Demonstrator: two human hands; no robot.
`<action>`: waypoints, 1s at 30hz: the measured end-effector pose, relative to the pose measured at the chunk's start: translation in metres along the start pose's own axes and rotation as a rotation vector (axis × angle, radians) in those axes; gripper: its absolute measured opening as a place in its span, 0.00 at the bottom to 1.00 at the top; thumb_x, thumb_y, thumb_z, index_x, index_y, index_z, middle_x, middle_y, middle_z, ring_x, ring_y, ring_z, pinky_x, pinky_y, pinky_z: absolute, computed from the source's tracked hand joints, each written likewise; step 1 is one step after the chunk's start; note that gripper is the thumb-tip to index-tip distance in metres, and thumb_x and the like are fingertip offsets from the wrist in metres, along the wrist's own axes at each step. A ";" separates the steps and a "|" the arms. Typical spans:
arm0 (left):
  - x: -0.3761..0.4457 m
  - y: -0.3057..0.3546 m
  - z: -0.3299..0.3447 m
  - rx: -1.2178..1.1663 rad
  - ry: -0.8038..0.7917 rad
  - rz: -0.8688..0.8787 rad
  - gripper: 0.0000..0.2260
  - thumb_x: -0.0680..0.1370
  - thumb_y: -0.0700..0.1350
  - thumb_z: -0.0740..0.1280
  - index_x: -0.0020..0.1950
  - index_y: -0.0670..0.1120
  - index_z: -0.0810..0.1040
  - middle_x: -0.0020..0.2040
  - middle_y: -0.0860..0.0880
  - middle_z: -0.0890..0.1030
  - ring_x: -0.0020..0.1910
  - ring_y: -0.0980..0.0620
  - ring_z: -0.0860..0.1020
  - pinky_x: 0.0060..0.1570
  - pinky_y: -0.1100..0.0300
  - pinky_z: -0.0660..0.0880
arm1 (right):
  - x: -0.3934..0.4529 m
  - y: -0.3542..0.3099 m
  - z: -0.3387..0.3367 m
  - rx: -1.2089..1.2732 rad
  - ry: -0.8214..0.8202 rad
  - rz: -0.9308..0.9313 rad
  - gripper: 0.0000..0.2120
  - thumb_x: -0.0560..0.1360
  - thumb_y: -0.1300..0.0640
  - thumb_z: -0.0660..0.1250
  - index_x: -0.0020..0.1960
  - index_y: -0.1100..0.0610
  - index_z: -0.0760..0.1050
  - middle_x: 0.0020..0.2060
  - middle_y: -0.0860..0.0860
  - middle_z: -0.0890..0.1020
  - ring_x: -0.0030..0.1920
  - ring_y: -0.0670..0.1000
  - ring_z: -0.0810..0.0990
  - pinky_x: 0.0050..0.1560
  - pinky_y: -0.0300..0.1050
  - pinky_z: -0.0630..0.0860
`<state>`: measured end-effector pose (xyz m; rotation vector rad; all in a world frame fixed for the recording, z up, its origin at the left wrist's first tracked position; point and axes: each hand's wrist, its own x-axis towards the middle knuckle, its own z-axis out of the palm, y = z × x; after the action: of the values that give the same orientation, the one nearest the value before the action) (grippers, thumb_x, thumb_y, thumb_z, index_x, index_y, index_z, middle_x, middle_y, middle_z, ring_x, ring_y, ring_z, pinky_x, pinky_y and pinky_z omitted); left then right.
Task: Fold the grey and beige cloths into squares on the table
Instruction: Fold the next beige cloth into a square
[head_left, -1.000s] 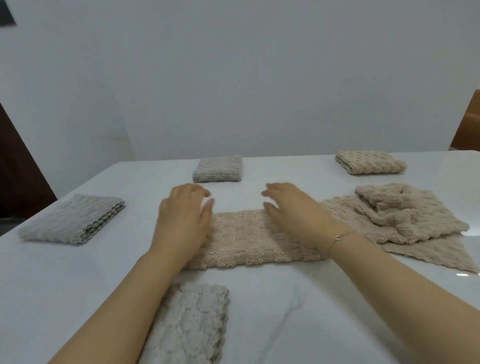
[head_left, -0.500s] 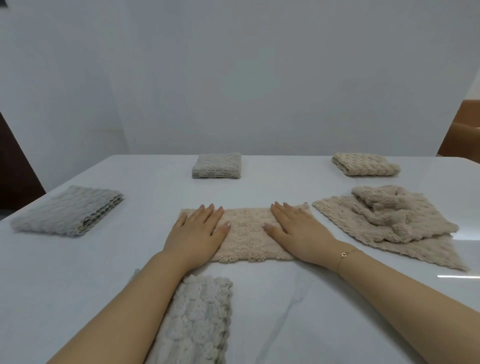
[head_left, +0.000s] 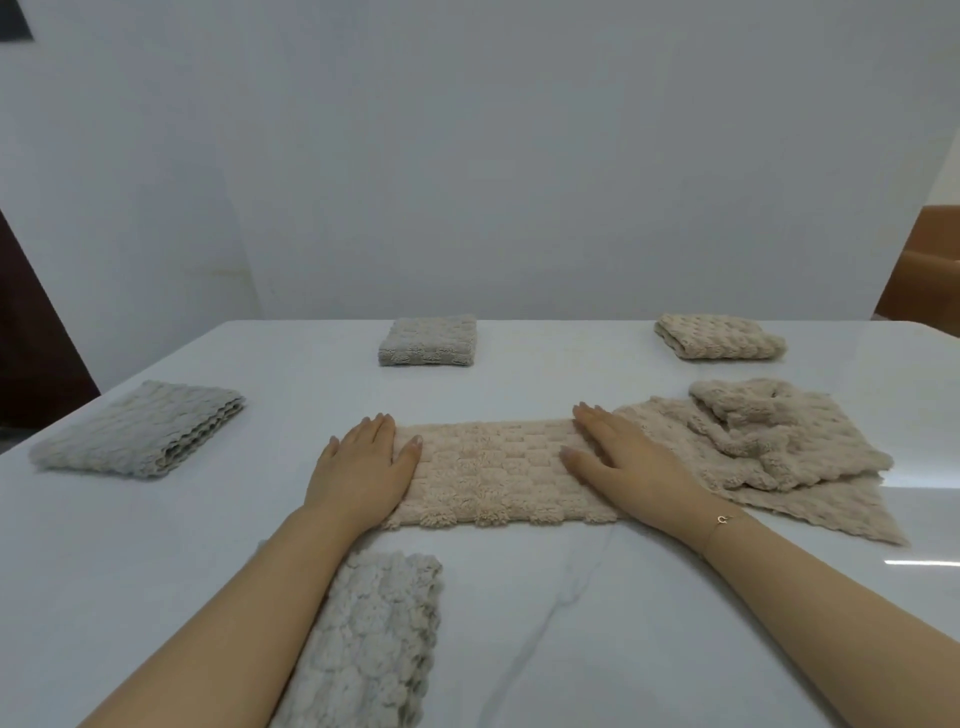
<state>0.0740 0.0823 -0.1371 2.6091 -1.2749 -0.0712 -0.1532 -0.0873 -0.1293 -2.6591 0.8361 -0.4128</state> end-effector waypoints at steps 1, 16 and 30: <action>0.000 0.000 -0.001 -0.018 0.005 0.008 0.27 0.82 0.57 0.45 0.78 0.44 0.51 0.79 0.48 0.52 0.77 0.51 0.50 0.75 0.51 0.46 | -0.001 0.000 -0.001 0.029 0.007 -0.049 0.31 0.78 0.41 0.57 0.77 0.51 0.55 0.76 0.45 0.56 0.76 0.44 0.52 0.73 0.40 0.49; -0.013 -0.012 -0.050 -0.564 -0.077 -0.500 0.15 0.75 0.52 0.69 0.42 0.41 0.73 0.32 0.47 0.73 0.30 0.49 0.71 0.30 0.61 0.64 | -0.004 -0.001 -0.002 0.038 -0.171 -0.143 0.34 0.75 0.34 0.58 0.77 0.45 0.54 0.77 0.41 0.52 0.76 0.42 0.47 0.72 0.37 0.43; -0.021 -0.011 -0.059 -1.039 -0.035 -0.444 0.20 0.71 0.38 0.74 0.61 0.41 0.73 0.46 0.45 0.83 0.38 0.50 0.81 0.37 0.58 0.78 | -0.003 0.003 0.001 0.041 -0.125 -0.148 0.35 0.74 0.34 0.59 0.76 0.47 0.57 0.77 0.44 0.55 0.76 0.44 0.51 0.74 0.40 0.46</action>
<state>0.0783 0.1162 -0.0838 1.8798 -0.4068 -0.6567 -0.1568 -0.0881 -0.1322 -2.6855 0.5904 -0.2923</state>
